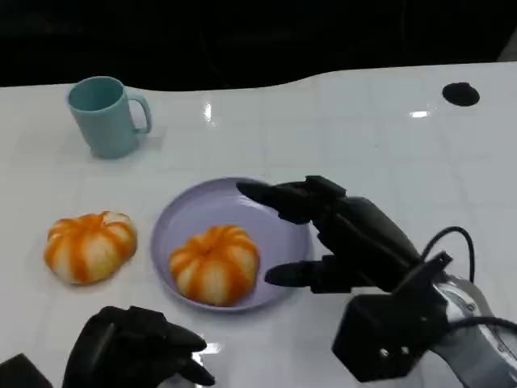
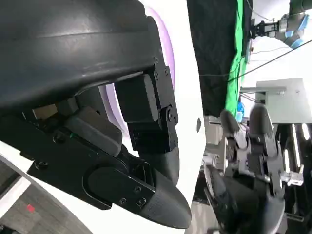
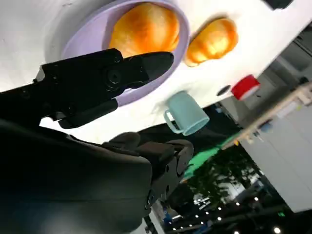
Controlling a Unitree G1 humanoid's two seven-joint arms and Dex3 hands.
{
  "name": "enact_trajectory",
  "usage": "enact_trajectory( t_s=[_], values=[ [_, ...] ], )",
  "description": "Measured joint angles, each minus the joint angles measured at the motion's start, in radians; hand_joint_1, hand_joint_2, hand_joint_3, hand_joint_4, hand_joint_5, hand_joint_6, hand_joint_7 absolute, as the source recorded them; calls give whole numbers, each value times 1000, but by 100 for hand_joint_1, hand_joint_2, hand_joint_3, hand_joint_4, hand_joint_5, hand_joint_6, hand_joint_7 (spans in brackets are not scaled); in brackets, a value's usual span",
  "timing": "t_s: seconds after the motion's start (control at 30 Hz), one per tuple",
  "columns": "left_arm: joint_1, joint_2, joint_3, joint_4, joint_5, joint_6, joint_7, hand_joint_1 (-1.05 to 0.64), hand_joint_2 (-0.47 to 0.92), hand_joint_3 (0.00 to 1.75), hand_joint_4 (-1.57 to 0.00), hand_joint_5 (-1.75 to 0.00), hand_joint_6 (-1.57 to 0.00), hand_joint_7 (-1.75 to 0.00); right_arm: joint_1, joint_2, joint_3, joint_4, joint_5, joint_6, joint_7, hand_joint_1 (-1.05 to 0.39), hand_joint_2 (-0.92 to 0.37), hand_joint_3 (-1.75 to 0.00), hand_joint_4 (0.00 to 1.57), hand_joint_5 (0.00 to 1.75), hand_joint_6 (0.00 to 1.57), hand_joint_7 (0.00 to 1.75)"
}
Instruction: Grasp the bread from the table and place it into the plate.
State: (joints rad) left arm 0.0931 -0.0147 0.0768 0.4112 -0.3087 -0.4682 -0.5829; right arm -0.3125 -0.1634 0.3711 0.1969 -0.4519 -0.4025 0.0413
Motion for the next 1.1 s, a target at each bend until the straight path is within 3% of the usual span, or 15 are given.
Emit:
enact_trajectory(
  t_s=[0.3, 0.33, 0.4, 0.43, 0.47, 0.53, 0.63, 0.87, 1.1],
  values=[
    [-2, 0, 0, 0, 1, -1, 0, -105, 79, 0, -157, -35, -157, -11, 128, -1, -64, -58, 146, -74, 28, -9, -91, -7, 55, 98, 79, 26],
    [-2, 0, -1, 0, 1, -1, 0, -105, 79, 0, -157, -34, -157, -11, 141, -1, -69, -69, 177, -75, 45, -7, -86, -22, 56, 105, 82, 31],
    [-3, 0, 0, 1, 1, -1, 0, -105, 79, 1, -157, -34, -157, -11, 172, 0, -87, -98, 252, -61, 85, -5, -62, -75, 59, 117, 84, 42],
    [-4, 0, 0, 1, 1, -1, 0, -105, 79, 0, -157, -34, -157, -11, 188, 2, -95, -117, 295, -45, 107, -3, -55, -93, 61, 125, 82, 59],
    [-4, 0, 0, 1, 1, -1, 0, -105, 79, 0, -157, -34, -157, -11, 203, 3, -102, -136, 339, -22, 130, -2, -53, -101, 63, 130, 77, 78],
    [-6, 0, -1, 1, 1, -1, 0, -105, 79, 0, -157, -34, -157, -10, 237, 5, -117, -168, 409, 23, 171, -3, -56, -103, 69, 142, 70, 115],
    [-8, 1, 0, 5, 1, -1, 0, -105, 79, 0, -157, -34, -157, -11, 283, -4, -138, -209, 451, 63, 211, -7, -65, -97, 72, 156, 70, 134],
    [-13, 1, 0, 6, 2, -1, 0, -105, 79, 0, -157, -34, -157, -12, 362, -30, -175, -301, 465, 150, 252, -4, -51, -120, 83, 174, 72, 147],
    [-14, 1, 1, 9, 1, -1, 0, -105, 79, 0, -157, -34, -157, -11, 442, -33, -175, -341, 444, 156, 255, -4, -51, -125, 87, 175, 69, 156]
  ],
)
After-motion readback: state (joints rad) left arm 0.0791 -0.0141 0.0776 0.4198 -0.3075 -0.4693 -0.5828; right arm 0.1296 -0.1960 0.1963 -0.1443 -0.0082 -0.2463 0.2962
